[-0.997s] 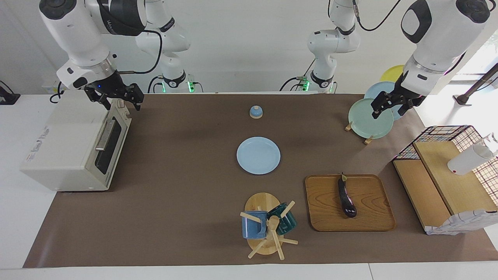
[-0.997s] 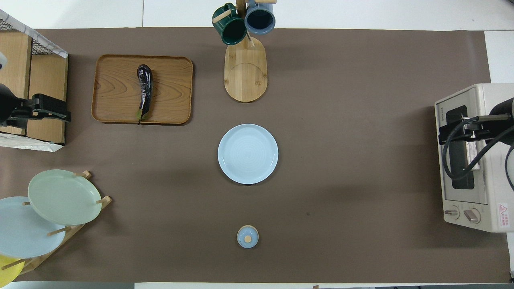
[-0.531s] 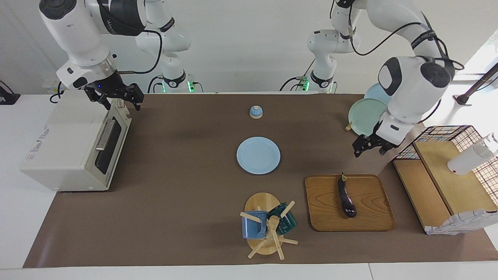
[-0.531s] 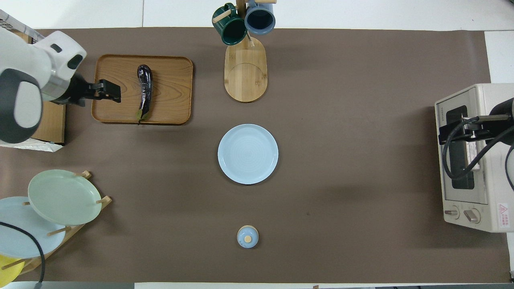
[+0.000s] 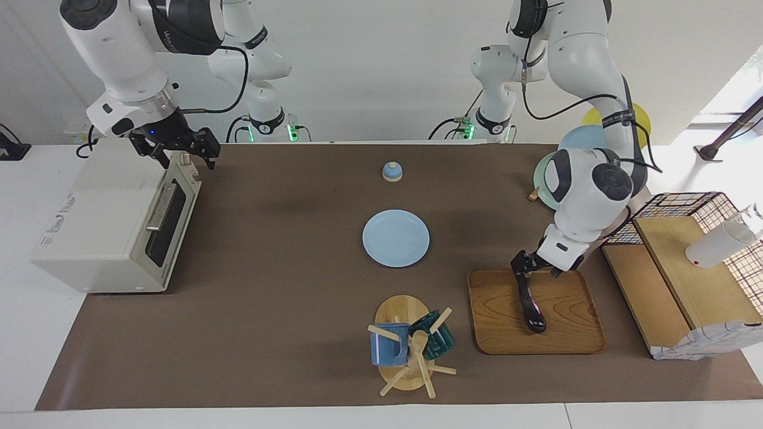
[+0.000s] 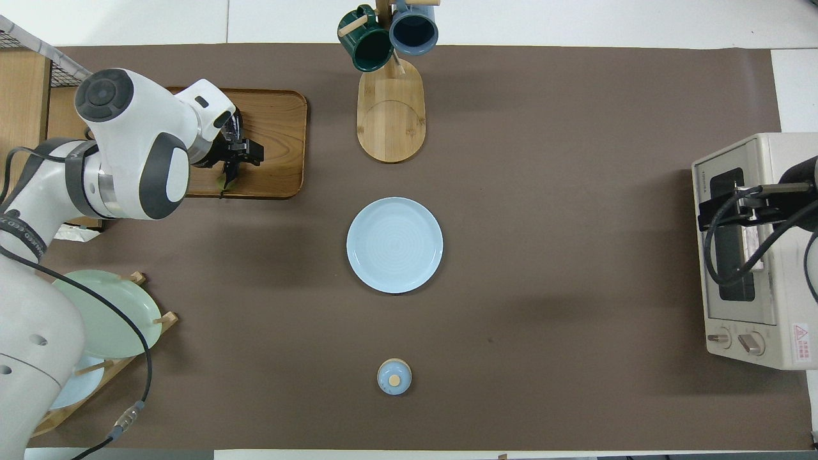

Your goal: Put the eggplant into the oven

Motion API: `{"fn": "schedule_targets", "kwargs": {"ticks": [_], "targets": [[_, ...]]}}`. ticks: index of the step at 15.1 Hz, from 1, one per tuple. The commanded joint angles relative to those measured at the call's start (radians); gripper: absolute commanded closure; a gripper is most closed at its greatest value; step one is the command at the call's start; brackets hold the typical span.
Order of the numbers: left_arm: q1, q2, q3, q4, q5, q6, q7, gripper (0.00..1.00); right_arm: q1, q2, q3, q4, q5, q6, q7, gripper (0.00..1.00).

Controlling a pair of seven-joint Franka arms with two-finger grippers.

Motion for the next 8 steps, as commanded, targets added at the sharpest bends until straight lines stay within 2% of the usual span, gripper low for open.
{"fn": "schedule_targets", "kwargs": {"ticks": [1,2,3,4,6,7,8], "targets": [[-0.005,-0.014,0.009,-0.033,-0.011,0.035,0.002,0.0,-0.036,-0.016,-0.01,-0.016,0.027,-0.016,-0.023,0.0],[-0.004,-0.014,0.009,-0.044,-0.011,0.049,0.005,0.0,-0.042,-0.017,-0.01,-0.017,0.027,-0.016,-0.022,0.0],[-0.004,-0.016,0.009,-0.062,-0.011,0.073,0.005,0.0,-0.051,-0.017,-0.012,-0.017,0.027,-0.012,-0.025,0.12],[-0.004,-0.016,0.009,-0.073,-0.011,0.089,0.005,0.01,-0.057,-0.017,-0.012,-0.023,0.027,0.014,-0.026,0.35],[-0.008,-0.016,0.009,-0.087,-0.011,0.11,0.007,0.09,-0.048,-0.042,-0.01,-0.086,0.026,0.097,-0.026,0.87],[-0.007,-0.016,0.009,-0.087,-0.011,0.11,0.014,0.14,-0.048,-0.047,-0.01,-0.111,0.026,0.125,-0.026,1.0],[-0.005,-0.016,0.009,-0.087,-0.011,0.107,0.021,0.22,-0.048,-0.051,-0.01,-0.126,0.026,0.143,-0.025,1.0]]}}
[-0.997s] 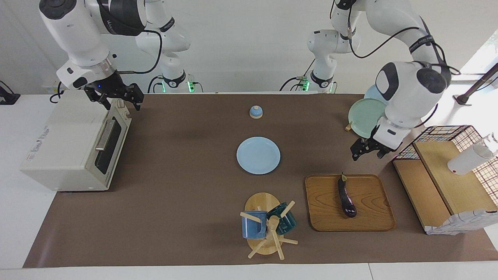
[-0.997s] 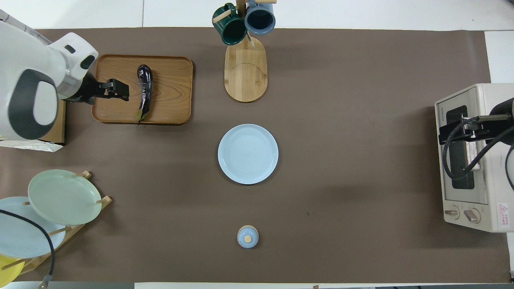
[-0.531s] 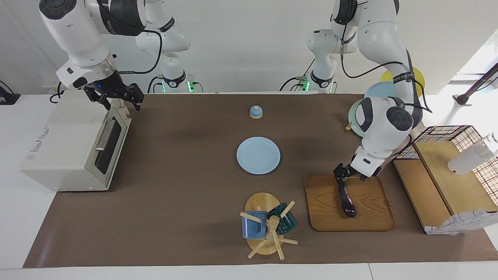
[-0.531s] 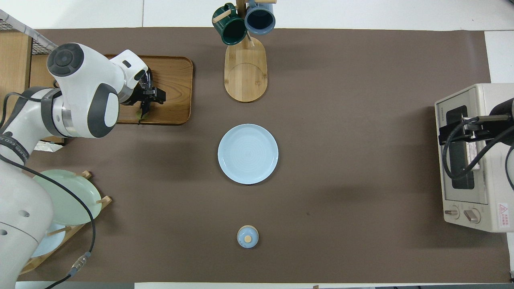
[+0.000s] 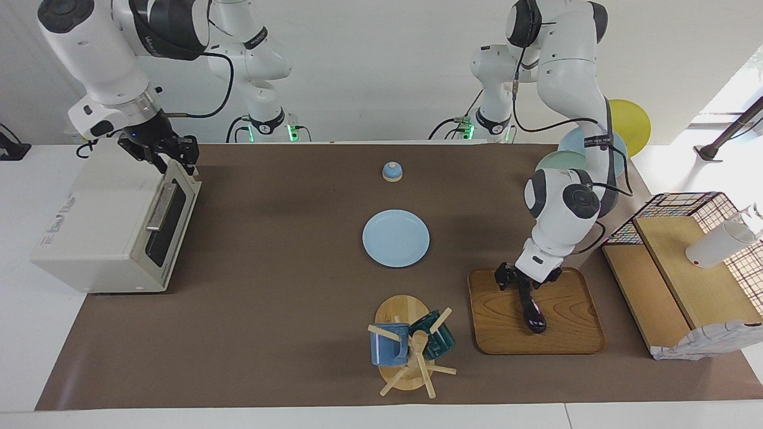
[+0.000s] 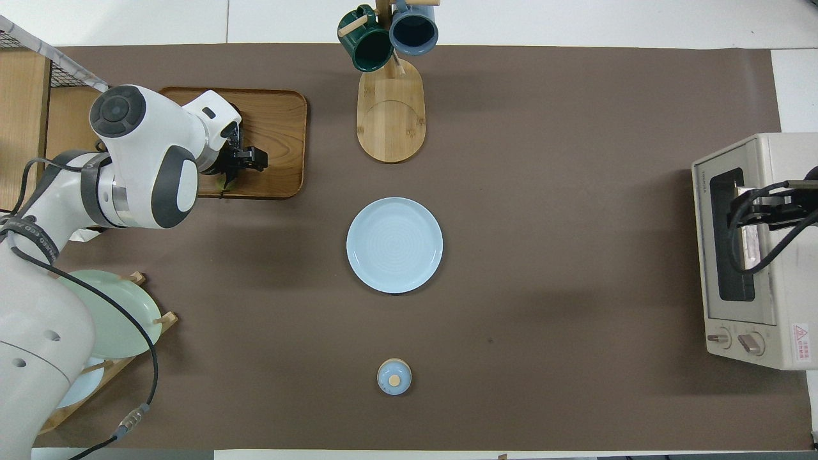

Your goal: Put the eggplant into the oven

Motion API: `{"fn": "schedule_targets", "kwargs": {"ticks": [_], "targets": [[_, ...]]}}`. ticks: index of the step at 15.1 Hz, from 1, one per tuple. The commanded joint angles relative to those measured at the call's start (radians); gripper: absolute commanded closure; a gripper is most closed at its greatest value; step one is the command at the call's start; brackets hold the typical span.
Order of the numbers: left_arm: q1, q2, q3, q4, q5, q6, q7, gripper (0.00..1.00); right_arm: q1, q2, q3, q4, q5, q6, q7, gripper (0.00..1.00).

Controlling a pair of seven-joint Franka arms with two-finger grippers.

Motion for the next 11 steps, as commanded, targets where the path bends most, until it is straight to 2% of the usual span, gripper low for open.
{"fn": "schedule_targets", "kwargs": {"ticks": [1,4,5,7,9,11], "targets": [[-0.002,-0.019,0.007,-0.028,-0.011,0.024,0.02,0.33,-0.01,-0.047,0.004,-0.091,0.026,0.078,-0.024,1.0],[0.001,-0.019,0.007,-0.01,-0.01,0.01,0.025,0.87,-0.024,-0.041,0.002,-0.094,0.015,0.087,-0.024,1.0],[0.005,-0.017,0.007,-0.001,-0.01,0.007,0.025,1.0,-0.022,-0.039,0.001,-0.096,0.005,0.086,-0.023,1.0],[0.006,-0.019,0.007,0.016,-0.011,0.004,0.023,1.0,-0.024,-0.032,0.002,-0.096,-0.028,0.09,-0.023,1.0],[0.006,-0.034,0.007,0.056,-0.03,-0.066,0.02,1.0,-0.024,-0.021,0.002,-0.097,-0.07,0.098,-0.024,1.0],[-0.008,-0.095,0.007,0.058,-0.091,-0.143,0.003,1.0,-0.022,-0.018,0.002,-0.097,-0.086,0.106,-0.044,1.0]]}}
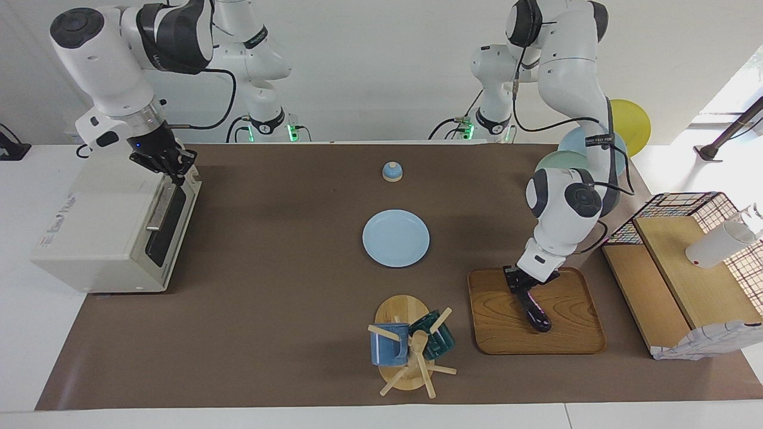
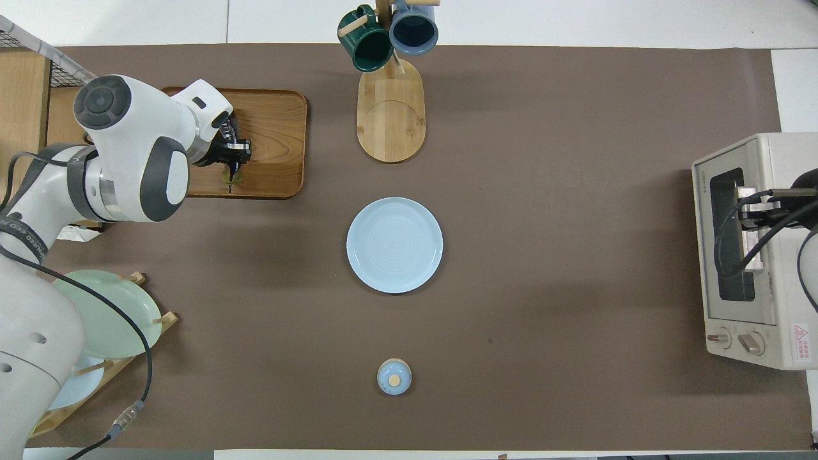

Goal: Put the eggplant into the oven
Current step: 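Carry the eggplant onto the blue plate while the right gripper reaches the oven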

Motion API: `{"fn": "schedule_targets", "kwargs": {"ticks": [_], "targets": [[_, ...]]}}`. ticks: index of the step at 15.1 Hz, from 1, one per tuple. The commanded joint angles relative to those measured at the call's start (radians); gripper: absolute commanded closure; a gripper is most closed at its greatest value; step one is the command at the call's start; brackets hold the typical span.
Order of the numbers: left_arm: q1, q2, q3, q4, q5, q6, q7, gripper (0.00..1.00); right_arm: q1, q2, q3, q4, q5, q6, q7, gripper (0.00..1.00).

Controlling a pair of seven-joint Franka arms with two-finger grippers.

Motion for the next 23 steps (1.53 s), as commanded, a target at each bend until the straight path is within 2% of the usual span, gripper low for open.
{"fn": "schedule_targets", "kwargs": {"ticks": [1,3,5,8,10,12,17,23], "targets": [[-0.016,-0.123,0.003,-0.014,-0.068,-0.131,-0.029,1.0,-0.01,0.002,0.004,-0.022,-0.032,0.051,-0.049,1.0],[-0.083,-0.207,0.003,-0.028,-0.074,-0.242,-0.136,1.0,-0.012,0.018,0.004,-0.036,-0.036,0.068,-0.058,1.0],[-0.163,-0.252,0.002,-0.049,-0.074,-0.286,-0.309,1.0,-0.012,0.028,0.004,-0.044,-0.057,0.091,-0.125,1.0],[-0.319,-0.296,0.002,-0.129,-0.097,-0.25,-0.4,1.0,-0.038,0.028,0.004,-0.064,-0.082,0.096,-0.164,1.0],[-0.417,-0.335,0.002,-0.253,-0.117,-0.106,-0.406,1.0,-0.065,0.028,0.004,-0.073,-0.082,0.098,-0.193,1.0],[-0.502,-0.32,0.002,-0.314,-0.119,0.02,-0.42,1.0,-0.081,0.021,0.003,-0.097,-0.083,0.113,-0.205,1.0],[-0.567,-0.197,0.003,-0.313,-0.117,0.158,-0.435,1.0,-0.098,0.01,0.004,-0.142,-0.082,0.15,-0.23,1.0],[-0.567,-0.171,0.003,-0.312,-0.117,0.168,-0.426,1.0,-0.069,0.015,0.007,-0.163,-0.08,0.197,-0.221,1.0]]}}
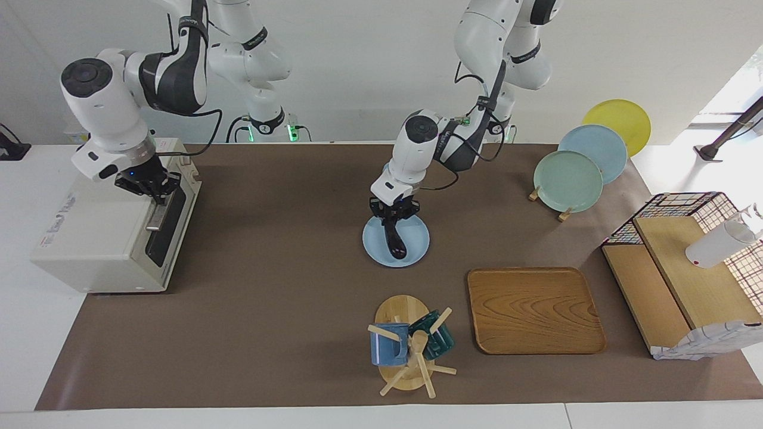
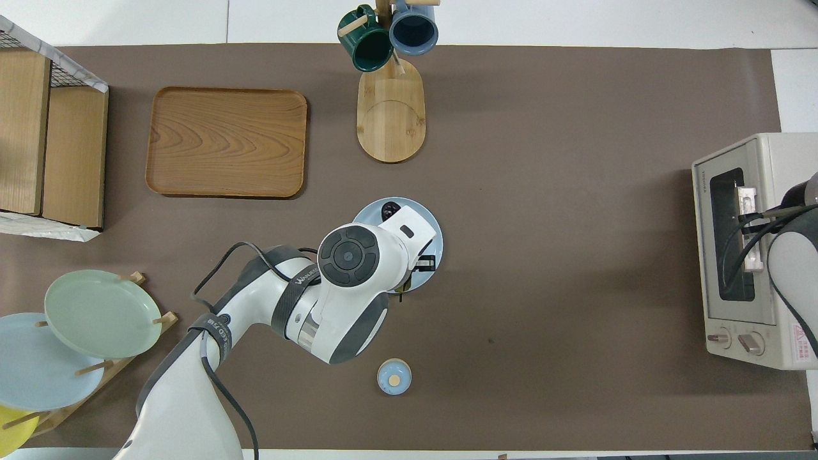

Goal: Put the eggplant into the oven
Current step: 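Carry the eggplant onto the blue plate while the right gripper reaches the oven, then release the eggplant with the left gripper while the right gripper opens the oven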

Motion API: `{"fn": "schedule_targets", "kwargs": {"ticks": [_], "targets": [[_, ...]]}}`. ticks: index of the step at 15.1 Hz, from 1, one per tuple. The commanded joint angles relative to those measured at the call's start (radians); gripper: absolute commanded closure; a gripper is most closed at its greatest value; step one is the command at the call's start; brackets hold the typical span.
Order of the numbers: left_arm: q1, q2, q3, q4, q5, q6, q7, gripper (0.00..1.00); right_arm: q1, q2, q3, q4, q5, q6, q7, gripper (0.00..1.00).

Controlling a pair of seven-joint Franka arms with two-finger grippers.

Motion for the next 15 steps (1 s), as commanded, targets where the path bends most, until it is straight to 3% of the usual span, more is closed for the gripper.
{"fn": "schedule_targets", "kwargs": {"ticks": [1,2,3,4,7,10,15], "targets": [[-0.019,-0.004,0.019,-0.001,-0.017,0.005,0.017,1.0,0.004,-0.024,0.002,-0.037,-0.006,0.021,-0.01,1.0],[-0.019,-0.005,0.02,-0.001,-0.017,0.002,0.017,1.0,0.002,-0.024,0.002,-0.044,-0.005,0.022,-0.014,1.0],[-0.019,-0.005,0.02,-0.001,-0.017,0.0,0.018,0.4,-0.001,-0.026,0.002,-0.055,-0.005,0.022,-0.017,1.0],[-0.007,-0.014,0.02,-0.001,-0.017,-0.007,0.03,0.0,-0.001,-0.026,0.002,-0.066,-0.005,0.022,-0.015,1.0],[0.073,-0.08,0.02,0.039,-0.017,-0.136,0.06,0.0,0.002,-0.026,0.004,-0.078,-0.005,0.028,-0.011,1.0],[0.159,-0.091,0.022,0.143,-0.017,-0.268,0.084,0.0,0.007,-0.026,0.005,-0.11,0.007,0.07,-0.006,1.0],[0.31,-0.142,0.031,0.215,-0.006,-0.416,0.153,0.0,0.016,-0.018,0.014,-0.14,0.012,0.116,0.018,1.0]]}}
